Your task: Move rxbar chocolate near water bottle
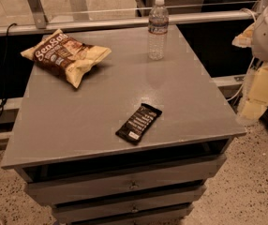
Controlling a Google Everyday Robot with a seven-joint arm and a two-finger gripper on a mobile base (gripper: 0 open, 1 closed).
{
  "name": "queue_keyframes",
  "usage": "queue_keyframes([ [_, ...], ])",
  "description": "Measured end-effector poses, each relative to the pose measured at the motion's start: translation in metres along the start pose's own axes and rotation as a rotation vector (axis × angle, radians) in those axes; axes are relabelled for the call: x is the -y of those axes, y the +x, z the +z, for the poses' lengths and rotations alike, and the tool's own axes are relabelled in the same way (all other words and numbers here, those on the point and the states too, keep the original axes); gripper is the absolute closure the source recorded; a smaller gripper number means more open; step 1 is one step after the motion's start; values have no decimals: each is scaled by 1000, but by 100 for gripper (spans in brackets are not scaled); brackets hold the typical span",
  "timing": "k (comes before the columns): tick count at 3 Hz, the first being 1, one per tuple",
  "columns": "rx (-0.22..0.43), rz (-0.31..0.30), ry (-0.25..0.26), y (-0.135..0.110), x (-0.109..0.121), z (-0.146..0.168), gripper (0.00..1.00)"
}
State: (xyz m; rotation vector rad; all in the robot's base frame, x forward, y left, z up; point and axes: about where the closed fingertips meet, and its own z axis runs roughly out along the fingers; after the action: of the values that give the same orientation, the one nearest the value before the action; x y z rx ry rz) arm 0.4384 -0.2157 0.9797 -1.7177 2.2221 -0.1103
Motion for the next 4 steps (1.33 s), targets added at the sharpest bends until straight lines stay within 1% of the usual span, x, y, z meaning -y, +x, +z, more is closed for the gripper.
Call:
queue_keyframes([
  [1, 0, 0, 0, 0, 0, 0, 0],
  [2, 60, 45, -29, -13, -3, 23, 0],
  [3, 143, 107, -87, -49, -15, 64, 0],
  [4, 204, 164, -138, -90, -27, 106, 0],
])
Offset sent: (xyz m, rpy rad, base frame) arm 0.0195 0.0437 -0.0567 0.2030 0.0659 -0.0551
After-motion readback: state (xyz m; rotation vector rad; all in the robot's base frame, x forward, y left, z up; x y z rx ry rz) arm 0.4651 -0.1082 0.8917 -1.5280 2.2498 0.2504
